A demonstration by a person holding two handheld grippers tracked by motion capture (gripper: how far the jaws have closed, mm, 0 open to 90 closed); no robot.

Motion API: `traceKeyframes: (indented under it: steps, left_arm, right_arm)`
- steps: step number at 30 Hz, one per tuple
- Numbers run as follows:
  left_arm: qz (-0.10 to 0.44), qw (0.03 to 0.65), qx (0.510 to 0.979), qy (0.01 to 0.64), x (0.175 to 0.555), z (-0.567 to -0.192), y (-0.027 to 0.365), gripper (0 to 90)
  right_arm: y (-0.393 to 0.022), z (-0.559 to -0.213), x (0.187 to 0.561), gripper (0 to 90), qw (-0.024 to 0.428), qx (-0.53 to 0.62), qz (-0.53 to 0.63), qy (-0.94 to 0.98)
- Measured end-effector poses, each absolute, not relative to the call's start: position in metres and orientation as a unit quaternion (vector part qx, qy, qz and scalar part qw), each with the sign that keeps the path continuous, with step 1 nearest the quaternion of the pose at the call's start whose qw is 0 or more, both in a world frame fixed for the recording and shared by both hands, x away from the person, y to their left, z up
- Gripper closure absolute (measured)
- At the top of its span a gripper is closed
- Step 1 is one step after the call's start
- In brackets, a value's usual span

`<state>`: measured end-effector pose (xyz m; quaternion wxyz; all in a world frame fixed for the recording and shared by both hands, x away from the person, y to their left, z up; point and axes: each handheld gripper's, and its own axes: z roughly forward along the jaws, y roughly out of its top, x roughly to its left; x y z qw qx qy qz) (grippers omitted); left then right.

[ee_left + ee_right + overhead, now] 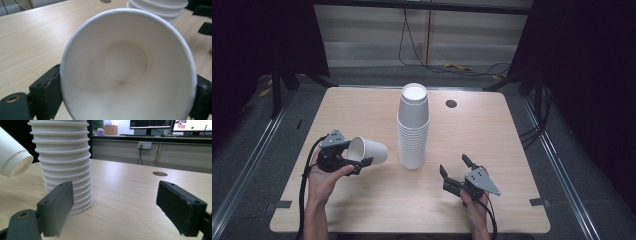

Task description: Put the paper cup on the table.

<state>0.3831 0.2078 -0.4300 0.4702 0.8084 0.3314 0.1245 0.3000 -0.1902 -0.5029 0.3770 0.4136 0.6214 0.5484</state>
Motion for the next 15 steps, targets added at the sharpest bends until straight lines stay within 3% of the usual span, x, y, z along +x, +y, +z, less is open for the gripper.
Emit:
traceKeyframes:
  steps: [15]
  left_arm:
    - [0.119,0.36,0.864,0.332,0.416,-0.423,0.192,8.5]
  right_arm:
    - [-0.191,-0.504,0.298,14.7,0.377,0.403,0.559,0.619]
